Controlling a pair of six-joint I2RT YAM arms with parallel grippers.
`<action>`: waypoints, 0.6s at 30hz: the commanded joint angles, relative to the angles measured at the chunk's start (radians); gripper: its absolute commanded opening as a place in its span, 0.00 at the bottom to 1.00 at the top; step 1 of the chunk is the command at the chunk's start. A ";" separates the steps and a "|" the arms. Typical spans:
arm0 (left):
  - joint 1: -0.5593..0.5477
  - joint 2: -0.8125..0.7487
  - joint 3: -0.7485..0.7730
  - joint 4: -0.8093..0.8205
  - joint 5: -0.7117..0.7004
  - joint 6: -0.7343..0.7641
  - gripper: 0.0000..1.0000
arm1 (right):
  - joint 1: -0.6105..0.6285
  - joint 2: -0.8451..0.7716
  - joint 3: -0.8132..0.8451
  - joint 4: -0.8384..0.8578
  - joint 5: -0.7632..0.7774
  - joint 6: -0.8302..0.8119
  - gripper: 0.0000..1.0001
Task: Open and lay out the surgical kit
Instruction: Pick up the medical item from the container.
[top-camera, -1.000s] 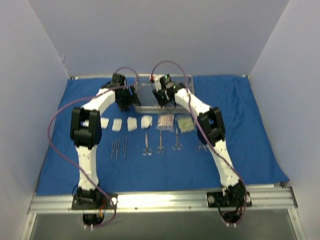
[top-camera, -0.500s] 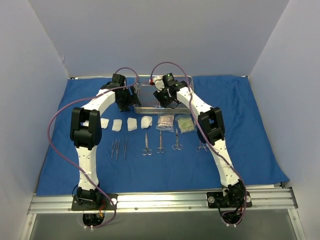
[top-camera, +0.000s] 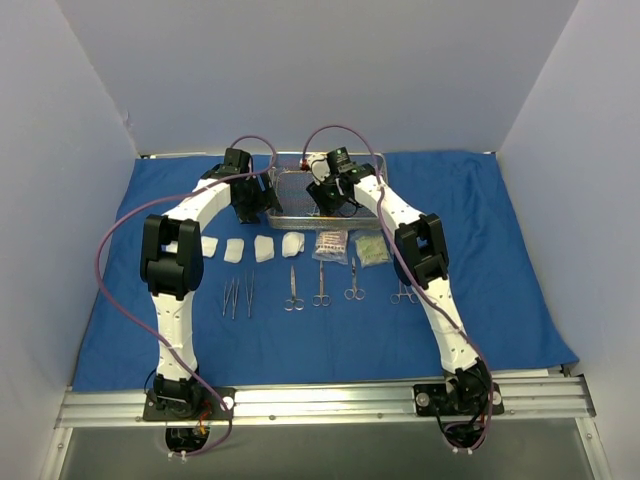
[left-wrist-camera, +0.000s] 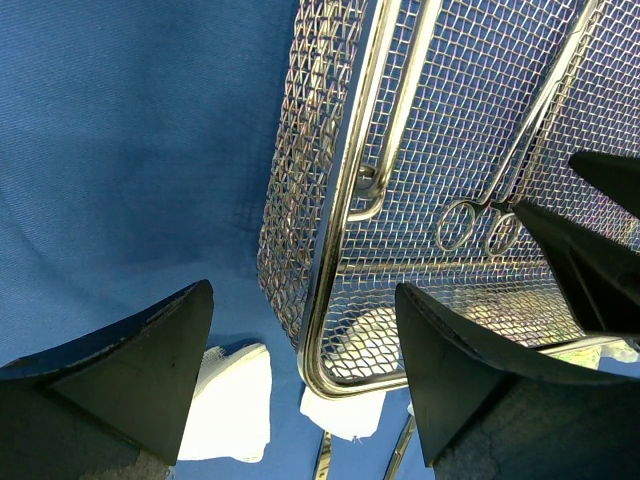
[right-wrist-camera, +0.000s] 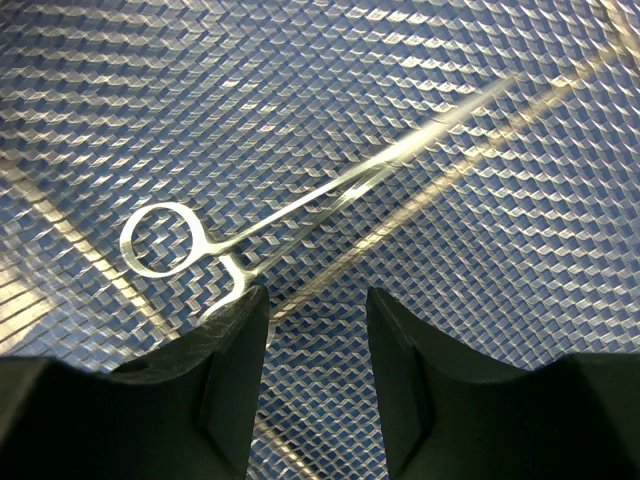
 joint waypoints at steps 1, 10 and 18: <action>0.004 -0.028 0.008 0.034 0.016 0.000 0.82 | -0.012 0.034 -0.001 0.009 0.106 0.096 0.42; 0.004 -0.028 0.008 0.029 0.011 -0.001 0.82 | -0.006 -0.136 -0.125 0.182 0.086 0.329 0.45; 0.004 -0.025 0.014 0.028 0.011 0.000 0.82 | 0.016 -0.098 -0.096 0.155 0.147 0.340 0.46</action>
